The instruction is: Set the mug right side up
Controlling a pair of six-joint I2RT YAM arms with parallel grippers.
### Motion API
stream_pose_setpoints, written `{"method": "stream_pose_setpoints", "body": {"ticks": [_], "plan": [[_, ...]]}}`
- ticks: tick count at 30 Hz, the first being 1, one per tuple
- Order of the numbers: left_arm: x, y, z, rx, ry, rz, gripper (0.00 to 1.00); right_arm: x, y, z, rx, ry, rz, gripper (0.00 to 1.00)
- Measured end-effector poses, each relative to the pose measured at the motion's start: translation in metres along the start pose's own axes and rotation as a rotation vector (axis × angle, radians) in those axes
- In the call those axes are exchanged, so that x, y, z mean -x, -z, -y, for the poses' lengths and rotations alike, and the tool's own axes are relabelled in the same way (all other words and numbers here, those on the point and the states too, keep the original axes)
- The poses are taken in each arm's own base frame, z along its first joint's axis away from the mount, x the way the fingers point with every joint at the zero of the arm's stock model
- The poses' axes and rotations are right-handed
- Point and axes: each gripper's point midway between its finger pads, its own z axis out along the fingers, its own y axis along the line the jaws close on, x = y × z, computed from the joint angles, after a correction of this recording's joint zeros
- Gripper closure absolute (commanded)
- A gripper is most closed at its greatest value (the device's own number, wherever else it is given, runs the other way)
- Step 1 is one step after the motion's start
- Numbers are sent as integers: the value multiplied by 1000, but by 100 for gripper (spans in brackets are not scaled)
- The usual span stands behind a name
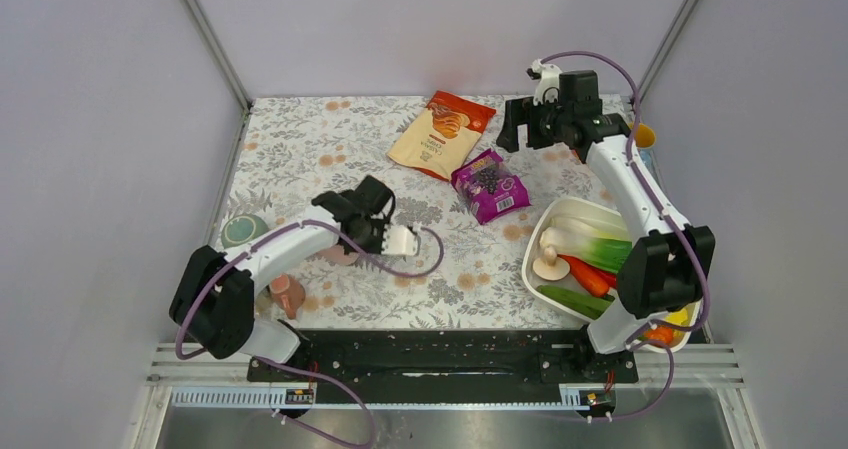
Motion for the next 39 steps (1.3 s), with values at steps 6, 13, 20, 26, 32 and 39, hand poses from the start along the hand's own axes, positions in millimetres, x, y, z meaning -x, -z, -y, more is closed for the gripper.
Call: {"method": "stream_pose_setpoints", "body": {"ticks": [6,13,20,26,32,39], "plan": [[15,36,-72,146,391,274,100,-15,22,-29,98,-101,81,1],[21,67,-109,113,817,624,100,-57,9,-119,386,-92,116,1],[38,101,-125,-21,1052,902,100,-72,10,-218,729,65,146,4],[66,149,-133,-111,1088,1115,100,-77,17,-237,887,143,242,4],[83,199,-133,-170,1064,1273,100,-95,28,-249,962,204,255,5],[93,226,-130,-243,1048,1355,100,-93,42,-271,1016,262,296,7]]}}
